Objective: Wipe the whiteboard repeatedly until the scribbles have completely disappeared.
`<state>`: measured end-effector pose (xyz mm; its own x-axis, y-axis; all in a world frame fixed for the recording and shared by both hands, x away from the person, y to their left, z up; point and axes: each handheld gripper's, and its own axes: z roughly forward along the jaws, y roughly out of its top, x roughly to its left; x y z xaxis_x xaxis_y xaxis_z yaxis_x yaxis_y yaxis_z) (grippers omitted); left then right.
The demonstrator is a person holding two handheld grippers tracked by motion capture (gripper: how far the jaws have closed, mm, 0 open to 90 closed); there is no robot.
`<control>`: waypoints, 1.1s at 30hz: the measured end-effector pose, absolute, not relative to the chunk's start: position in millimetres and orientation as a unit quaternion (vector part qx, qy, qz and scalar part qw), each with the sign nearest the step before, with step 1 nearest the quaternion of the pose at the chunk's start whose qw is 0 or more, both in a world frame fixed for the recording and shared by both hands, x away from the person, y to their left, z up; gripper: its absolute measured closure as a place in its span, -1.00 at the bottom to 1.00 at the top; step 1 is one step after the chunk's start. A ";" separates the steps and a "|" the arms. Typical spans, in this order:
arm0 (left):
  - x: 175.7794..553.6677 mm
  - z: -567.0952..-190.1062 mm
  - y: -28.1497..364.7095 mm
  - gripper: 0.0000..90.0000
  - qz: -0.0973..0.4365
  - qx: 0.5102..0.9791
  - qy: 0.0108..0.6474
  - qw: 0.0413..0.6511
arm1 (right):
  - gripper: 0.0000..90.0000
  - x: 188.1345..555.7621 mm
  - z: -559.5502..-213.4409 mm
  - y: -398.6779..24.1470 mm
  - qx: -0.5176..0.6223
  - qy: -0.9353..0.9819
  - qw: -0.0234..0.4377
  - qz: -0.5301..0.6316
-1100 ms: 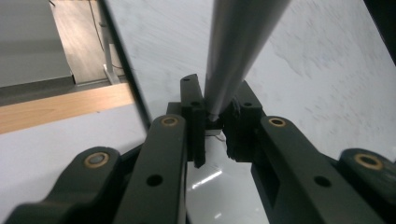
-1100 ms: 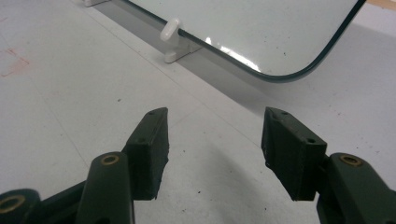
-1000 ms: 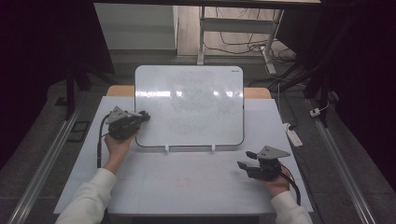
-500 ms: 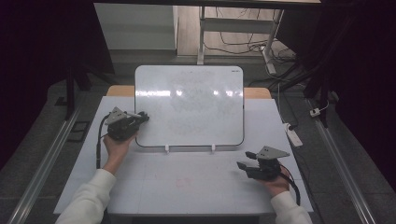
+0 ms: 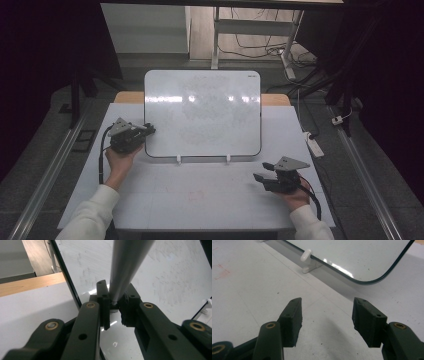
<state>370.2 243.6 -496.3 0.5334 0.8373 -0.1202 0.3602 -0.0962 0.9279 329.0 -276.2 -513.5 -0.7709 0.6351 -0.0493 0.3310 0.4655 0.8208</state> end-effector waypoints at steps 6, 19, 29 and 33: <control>370.7 -492.0 225.1 0.74 0.203 0.731 0.402 0.512 | -0.09 328.4 -512.2 -276.3 0.288 0.835 0.180 0.432; 349.7 -470.9 177.0 0.74 0.094 0.782 0.337 0.516 | -0.09 322.8 -503.9 -268.0 0.275 0.827 0.190 0.453; 334.5 -467.7 144.3 0.74 0.023 0.806 0.303 0.508 | -0.09 317.9 -496.0 -261.6 0.267 0.814 0.194 0.478; 327.8 -469.4 136.2 0.74 0.008 0.811 0.296 0.505 | -0.09 316.8 -494.6 -259.8 0.265 0.812 0.194 0.482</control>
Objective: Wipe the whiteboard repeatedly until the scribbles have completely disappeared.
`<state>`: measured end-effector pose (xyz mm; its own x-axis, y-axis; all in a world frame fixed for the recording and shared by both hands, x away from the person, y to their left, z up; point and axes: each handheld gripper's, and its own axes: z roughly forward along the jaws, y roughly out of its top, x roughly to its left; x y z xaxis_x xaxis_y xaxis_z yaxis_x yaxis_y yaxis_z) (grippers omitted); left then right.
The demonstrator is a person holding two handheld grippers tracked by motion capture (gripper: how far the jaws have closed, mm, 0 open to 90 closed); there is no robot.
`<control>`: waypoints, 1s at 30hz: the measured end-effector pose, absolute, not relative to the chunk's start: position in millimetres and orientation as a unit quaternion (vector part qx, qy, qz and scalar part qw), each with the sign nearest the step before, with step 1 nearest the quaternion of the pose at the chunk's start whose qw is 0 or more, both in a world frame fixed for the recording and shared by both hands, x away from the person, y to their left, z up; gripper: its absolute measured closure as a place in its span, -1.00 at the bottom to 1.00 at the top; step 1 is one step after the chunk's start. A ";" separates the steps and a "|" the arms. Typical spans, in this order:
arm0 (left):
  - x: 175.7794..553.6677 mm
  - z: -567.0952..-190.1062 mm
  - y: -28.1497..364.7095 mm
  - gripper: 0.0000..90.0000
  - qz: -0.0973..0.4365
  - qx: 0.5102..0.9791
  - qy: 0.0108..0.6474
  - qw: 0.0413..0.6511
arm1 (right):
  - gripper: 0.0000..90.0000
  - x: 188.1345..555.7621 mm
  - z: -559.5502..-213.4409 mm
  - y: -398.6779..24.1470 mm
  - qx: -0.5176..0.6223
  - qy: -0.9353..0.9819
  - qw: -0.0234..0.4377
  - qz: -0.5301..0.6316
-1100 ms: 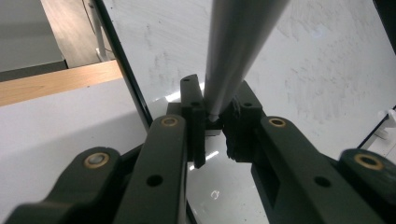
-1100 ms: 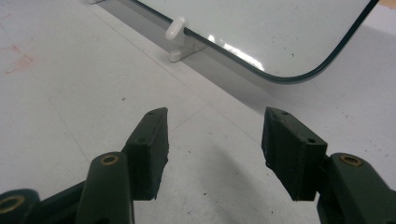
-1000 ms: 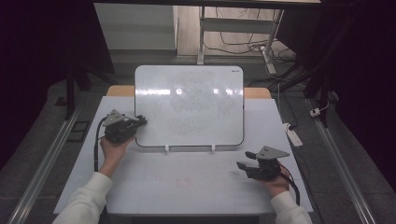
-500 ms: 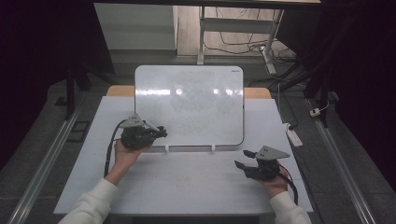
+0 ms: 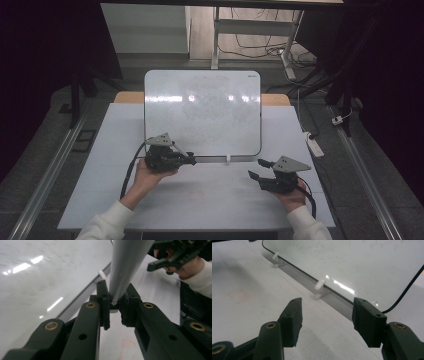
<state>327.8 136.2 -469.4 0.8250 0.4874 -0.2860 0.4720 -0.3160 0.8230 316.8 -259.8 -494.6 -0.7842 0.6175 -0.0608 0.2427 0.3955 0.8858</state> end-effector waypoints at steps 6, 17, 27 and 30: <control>322.9 -475.2 125.3 0.74 -0.013 0.821 0.283 0.495 | -0.09 315.4 -492.5 -257.2 0.263 0.809 0.195 0.488; 322.1 -481.8 109.3 0.74 -0.043 0.837 0.269 0.475 | -0.09 311.0 -487.0 -251.6 0.257 0.802 0.202 0.500; 321.3 -482.5 103.8 0.74 -0.050 0.840 0.265 0.470 | -0.09 308.0 -484.1 -245.8 0.252 0.801 0.203 0.504; 321.3 -482.8 102.0 0.74 -0.051 0.841 0.263 0.469 | -0.09 307.1 -482.1 -244.4 0.248 0.799 0.205 0.507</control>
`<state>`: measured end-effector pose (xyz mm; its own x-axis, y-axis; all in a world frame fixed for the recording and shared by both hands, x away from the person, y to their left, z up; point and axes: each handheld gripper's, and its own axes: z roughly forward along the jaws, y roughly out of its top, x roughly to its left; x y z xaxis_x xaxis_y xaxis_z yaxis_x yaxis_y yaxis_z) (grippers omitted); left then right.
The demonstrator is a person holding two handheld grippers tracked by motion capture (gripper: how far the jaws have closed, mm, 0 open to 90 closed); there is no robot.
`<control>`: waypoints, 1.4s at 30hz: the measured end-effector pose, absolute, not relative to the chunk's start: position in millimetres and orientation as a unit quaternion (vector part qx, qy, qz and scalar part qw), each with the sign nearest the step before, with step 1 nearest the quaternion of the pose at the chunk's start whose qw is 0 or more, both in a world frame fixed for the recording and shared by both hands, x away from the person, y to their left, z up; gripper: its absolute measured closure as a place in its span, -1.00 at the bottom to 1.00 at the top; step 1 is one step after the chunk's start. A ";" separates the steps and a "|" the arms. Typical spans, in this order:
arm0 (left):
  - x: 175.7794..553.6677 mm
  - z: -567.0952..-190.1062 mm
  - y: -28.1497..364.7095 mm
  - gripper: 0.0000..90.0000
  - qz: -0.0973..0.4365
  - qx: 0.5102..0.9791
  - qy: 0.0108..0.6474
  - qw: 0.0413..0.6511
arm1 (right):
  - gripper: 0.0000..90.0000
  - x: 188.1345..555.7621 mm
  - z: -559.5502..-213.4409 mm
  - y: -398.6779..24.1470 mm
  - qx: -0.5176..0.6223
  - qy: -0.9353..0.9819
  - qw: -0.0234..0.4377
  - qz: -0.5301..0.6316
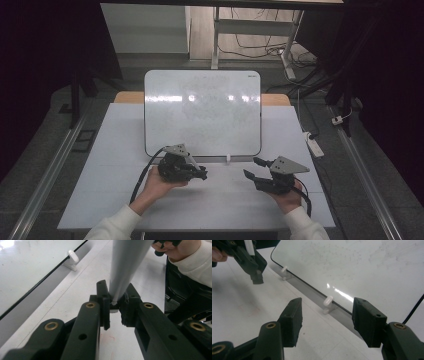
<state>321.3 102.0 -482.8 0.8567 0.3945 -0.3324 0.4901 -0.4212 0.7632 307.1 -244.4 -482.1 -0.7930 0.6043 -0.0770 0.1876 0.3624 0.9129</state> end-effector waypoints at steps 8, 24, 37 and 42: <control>322.3 -482.4 96.9 0.74 -0.053 0.842 0.262 0.469 | -0.09 301.5 -475.5 -234.5 0.235 0.798 0.207 0.516; 328.1 -484.0 76.3 0.74 -0.063 0.848 0.254 0.460 | -0.09 293.7 -461.0 -202.5 0.210 0.798 0.195 0.529; 331.2 -487.1 69.5 0.74 -0.068 0.851 0.257 0.453 | -0.11 293.9 -448.6 -159.6 0.195 0.807 0.188 0.525; 331.8 -487.6 67.1 0.74 -0.069 0.850 0.259 0.453 | -0.05 295.8 -446.7 -140.8 0.190 0.812 0.186 0.520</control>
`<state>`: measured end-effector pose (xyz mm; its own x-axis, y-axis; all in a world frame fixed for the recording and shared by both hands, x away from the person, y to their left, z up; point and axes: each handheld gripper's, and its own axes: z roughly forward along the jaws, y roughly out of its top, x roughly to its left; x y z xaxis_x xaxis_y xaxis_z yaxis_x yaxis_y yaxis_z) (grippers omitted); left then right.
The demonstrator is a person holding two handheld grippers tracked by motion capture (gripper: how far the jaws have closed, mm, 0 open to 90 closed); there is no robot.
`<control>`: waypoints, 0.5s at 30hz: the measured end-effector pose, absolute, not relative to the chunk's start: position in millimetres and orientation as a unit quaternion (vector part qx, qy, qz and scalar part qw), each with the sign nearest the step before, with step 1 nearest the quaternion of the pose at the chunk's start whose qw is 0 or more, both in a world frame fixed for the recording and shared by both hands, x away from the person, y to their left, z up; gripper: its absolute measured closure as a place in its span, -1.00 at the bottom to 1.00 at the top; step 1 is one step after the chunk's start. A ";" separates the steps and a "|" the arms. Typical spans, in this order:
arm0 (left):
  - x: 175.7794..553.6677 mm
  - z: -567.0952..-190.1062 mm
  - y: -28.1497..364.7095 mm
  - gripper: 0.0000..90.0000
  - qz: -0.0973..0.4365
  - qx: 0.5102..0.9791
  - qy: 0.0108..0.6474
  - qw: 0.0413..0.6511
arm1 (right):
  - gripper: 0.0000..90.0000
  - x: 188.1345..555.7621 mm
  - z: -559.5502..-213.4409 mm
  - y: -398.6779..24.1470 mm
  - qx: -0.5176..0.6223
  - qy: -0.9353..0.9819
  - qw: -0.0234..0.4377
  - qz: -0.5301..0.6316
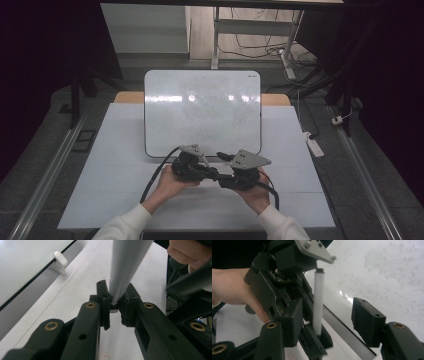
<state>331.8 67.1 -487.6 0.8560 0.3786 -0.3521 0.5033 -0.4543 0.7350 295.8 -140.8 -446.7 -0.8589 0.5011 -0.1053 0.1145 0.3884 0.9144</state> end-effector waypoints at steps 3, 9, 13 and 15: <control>332.0 -487.6 65.9 0.74 -0.068 0.851 0.259 0.452 | 0.07 297.4 -445.5 -130.9 0.190 0.815 0.188 0.514; 331.6 -487.4 65.5 0.74 -0.063 0.852 0.260 0.451 | 0.45 297.6 -446.1 -116.9 0.200 0.822 0.204 0.492; 331.6 -487.9 65.0 0.74 -0.058 0.852 0.263 0.450 | 0.73 297.3 -447.8 -114.1 0.207 0.825 0.211 0.482; 331.6 -488.3 64.7 0.74 -0.055 0.850 0.266 0.451 | 0.75 296.3 -448.0 -112.8 0.206 0.826 0.216 0.478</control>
